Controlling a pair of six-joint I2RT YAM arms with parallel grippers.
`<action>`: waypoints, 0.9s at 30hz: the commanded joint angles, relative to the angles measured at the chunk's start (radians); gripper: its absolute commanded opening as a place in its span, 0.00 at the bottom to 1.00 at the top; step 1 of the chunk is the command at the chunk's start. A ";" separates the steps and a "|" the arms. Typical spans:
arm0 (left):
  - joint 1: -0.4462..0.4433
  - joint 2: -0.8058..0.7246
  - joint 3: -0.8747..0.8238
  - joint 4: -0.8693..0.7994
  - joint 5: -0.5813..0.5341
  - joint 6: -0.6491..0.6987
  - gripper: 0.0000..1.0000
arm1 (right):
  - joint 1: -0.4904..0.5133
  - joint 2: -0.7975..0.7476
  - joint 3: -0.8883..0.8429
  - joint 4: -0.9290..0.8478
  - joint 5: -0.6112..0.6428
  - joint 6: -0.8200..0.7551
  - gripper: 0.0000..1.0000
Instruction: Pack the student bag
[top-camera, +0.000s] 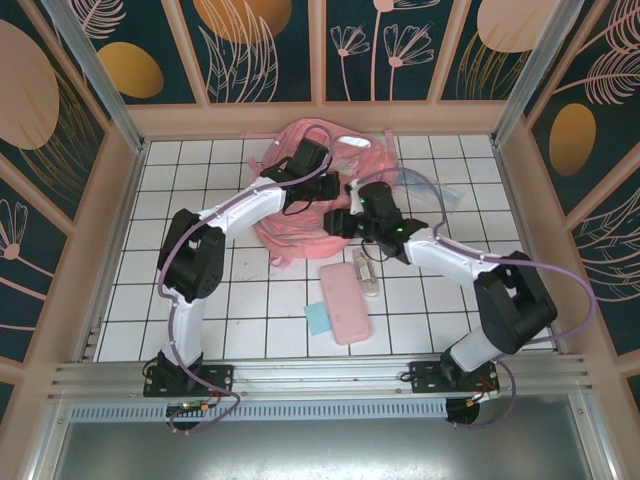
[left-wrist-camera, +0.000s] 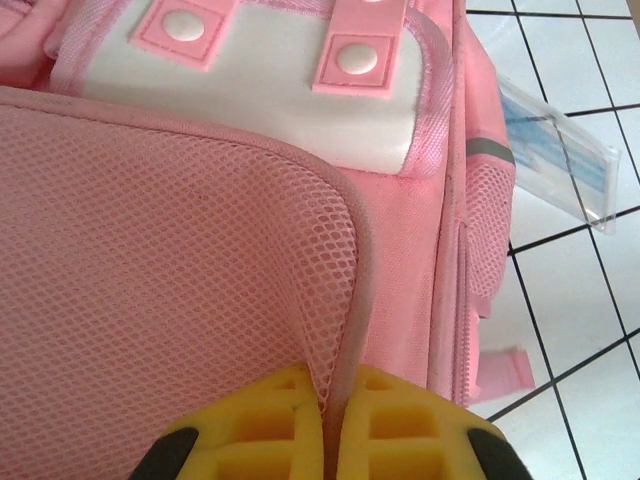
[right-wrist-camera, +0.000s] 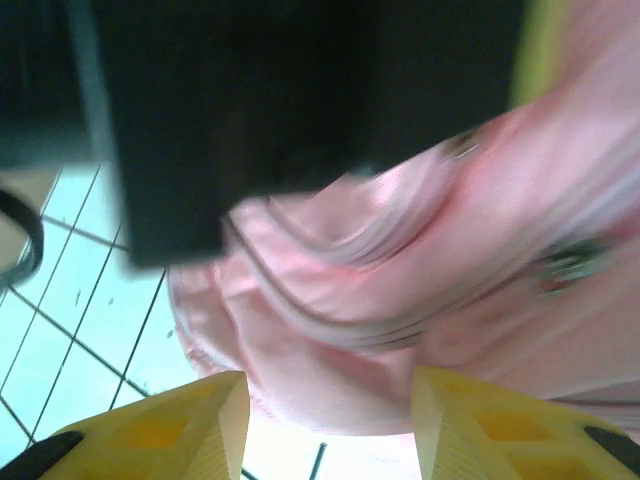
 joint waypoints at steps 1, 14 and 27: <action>-0.006 -0.104 -0.027 0.126 0.054 0.023 0.00 | -0.114 -0.056 -0.033 0.031 -0.057 0.084 0.47; -0.005 -0.141 -0.074 0.130 0.098 0.049 0.00 | -0.298 0.185 0.073 0.191 -0.240 0.275 0.50; -0.005 -0.136 -0.117 0.147 0.170 0.068 0.00 | -0.260 0.417 0.163 0.468 -0.400 0.419 0.33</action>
